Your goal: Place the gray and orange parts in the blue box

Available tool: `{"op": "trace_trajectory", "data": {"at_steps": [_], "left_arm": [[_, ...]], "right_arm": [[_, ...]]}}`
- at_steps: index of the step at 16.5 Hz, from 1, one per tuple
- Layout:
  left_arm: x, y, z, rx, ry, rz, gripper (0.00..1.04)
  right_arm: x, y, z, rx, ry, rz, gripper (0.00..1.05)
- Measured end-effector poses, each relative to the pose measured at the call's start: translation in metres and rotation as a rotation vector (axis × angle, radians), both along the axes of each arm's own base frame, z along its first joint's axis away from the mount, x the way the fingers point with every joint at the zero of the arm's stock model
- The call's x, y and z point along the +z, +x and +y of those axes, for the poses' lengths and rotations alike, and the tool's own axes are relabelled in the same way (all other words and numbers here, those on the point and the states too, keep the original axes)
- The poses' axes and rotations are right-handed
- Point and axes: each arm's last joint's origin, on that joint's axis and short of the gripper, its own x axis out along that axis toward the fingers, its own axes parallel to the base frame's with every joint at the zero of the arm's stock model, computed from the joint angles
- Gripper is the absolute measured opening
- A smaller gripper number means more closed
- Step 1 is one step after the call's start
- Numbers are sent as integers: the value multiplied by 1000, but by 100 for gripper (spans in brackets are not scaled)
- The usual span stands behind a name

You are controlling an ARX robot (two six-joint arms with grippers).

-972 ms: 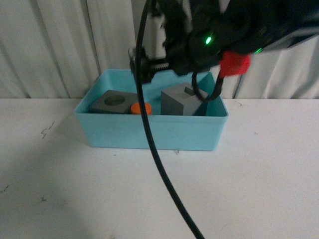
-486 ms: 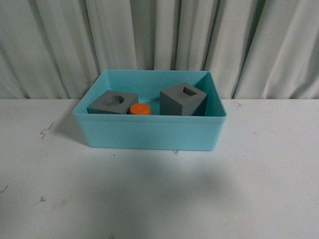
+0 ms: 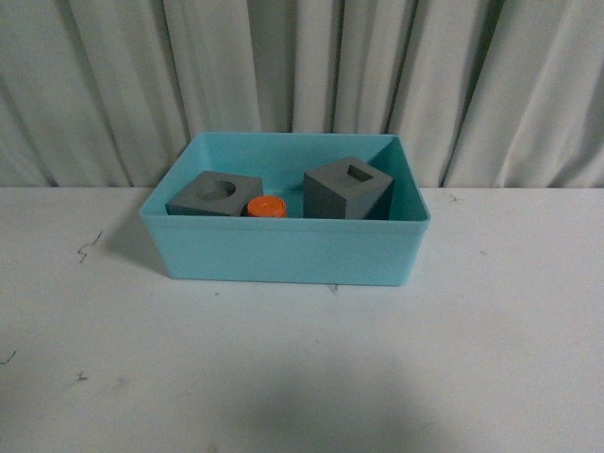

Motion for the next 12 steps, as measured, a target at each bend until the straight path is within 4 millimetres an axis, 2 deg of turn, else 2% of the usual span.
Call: {"op": "trace_trajectory", "data": {"at_steps": [2,7,8,12], "left_arm": [[0,0,0,-3,0,1,98],[0,0,0,-2,0,1,98],[0,0,0,-2,0,1,98],[0,0,0,-2,0,1,98]], "right_arm": [[-1,-3,1,16,-20,17,25],[-1,-5,1,16,-26,7,10],[0,-6,1,15,-28,2,1],[-1,-11,1,16,-32,8,2]]}}
